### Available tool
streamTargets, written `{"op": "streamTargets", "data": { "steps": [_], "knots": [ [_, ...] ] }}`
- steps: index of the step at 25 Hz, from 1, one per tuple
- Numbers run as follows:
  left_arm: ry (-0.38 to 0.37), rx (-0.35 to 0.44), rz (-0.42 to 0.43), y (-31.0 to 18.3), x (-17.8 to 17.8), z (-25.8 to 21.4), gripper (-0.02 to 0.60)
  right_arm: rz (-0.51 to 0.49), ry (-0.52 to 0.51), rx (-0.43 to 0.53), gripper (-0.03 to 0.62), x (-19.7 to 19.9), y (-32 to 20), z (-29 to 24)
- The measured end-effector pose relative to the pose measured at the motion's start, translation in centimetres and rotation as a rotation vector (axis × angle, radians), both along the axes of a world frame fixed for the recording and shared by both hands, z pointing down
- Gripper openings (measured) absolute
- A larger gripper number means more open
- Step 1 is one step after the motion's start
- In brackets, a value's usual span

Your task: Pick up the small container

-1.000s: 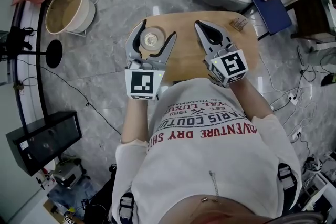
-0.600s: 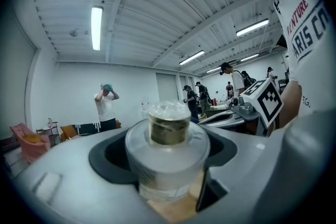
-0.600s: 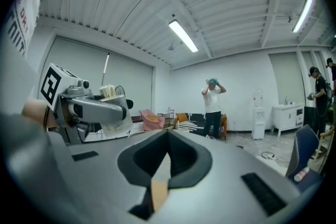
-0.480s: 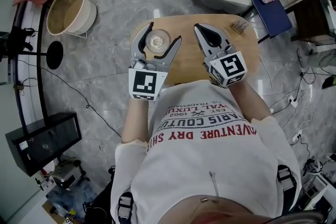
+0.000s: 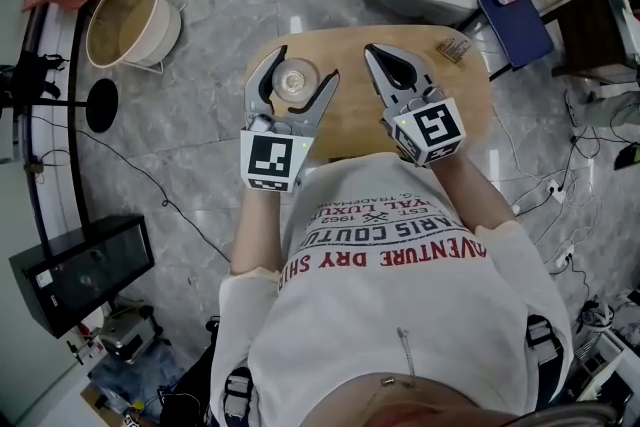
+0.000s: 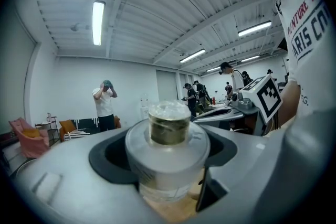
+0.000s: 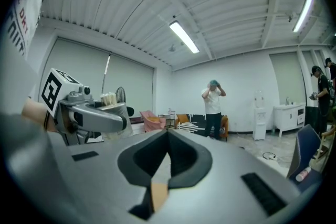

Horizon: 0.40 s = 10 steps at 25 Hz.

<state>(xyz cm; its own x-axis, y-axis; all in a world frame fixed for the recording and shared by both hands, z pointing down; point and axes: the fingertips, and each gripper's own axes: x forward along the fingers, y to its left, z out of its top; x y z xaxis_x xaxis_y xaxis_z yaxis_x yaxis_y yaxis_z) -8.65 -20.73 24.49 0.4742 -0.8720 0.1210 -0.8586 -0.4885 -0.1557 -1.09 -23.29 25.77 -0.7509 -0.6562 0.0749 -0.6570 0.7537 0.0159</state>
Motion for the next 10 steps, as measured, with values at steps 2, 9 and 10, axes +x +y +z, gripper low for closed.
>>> {"op": "streamTargets", "data": {
  "steps": [2, 9, 10],
  "knots": [
    [0.007, -0.004, 0.01, 0.0, 0.2, 0.2, 0.348, 0.004, 0.001, -0.007, -0.005, 0.1, -0.2, 0.1],
    [0.022, -0.008, 0.029, 0.3, 1.0, 0.4, 0.347, 0.004, -0.028, -0.027, -0.005, 0.3, -0.4, 0.5],
    [0.032, -0.007, 0.031, 0.4, 1.2, 0.4, 0.347, -0.003, -0.046, -0.035, -0.005, 0.2, -0.4, 0.5]
  ]
}}
